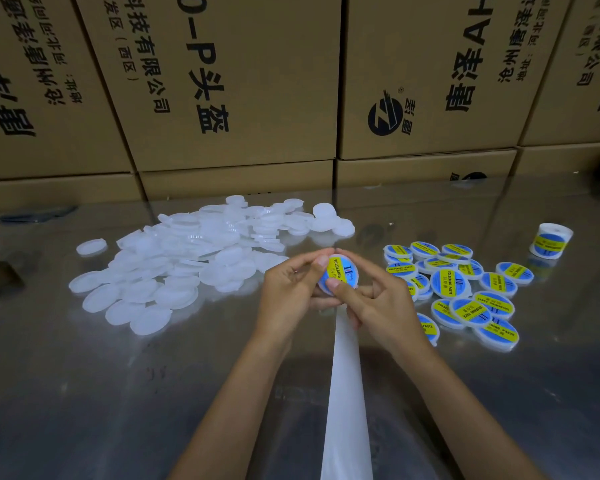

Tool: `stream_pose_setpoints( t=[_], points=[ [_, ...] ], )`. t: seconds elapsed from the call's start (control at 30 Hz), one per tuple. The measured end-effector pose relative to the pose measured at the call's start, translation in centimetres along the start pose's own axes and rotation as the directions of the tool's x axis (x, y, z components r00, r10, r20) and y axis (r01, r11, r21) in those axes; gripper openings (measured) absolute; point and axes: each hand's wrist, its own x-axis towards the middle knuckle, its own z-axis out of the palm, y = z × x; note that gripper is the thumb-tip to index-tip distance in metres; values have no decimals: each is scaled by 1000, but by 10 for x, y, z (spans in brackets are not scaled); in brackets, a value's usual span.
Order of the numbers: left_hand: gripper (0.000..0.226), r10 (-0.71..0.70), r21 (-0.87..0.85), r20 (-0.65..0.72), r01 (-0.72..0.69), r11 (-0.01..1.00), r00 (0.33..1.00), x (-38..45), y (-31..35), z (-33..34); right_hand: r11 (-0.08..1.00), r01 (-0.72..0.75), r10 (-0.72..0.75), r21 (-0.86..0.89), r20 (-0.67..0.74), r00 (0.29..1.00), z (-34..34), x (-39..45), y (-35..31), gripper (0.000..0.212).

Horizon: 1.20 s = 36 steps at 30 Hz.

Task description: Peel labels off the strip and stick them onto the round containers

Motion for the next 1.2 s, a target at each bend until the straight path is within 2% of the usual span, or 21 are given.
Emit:
stream_pose_setpoints(
  t=[0.2,0.47,0.6,0.77,0.9,1.0,1.2],
  points=[
    [34,-37,0,179,38,999,983,-1,1,0,999,32,-29,23,-118,993,-5,1,1,21],
    [51,-29,49,240,17,999,970,-2,1,1,991,-40,54,124,-109,993,-7,1,0,22],
    [50,-32,40,224,24,999,974,0,-1,0,975,-128,143,181,-70,987,-7,2,-1,22],
    [39,-37,23,97,35,999,995,-1,-2,1,956,-204,206,213,12,978,-7,2,-4,22],
    [33,-51,-26,5,51,998,999,-1,-1,1,955,-244,229,169,102,968,-6,1,-6,38],
    [24,-73,-83,-30,71,994,997,-2,0,1,968,-212,200,137,99,975,-5,1,-7,44],
    [20,-86,-85,-4,86,993,996,-2,0,2,968,-129,127,215,23,992,-4,-1,-4,30]
  ],
)
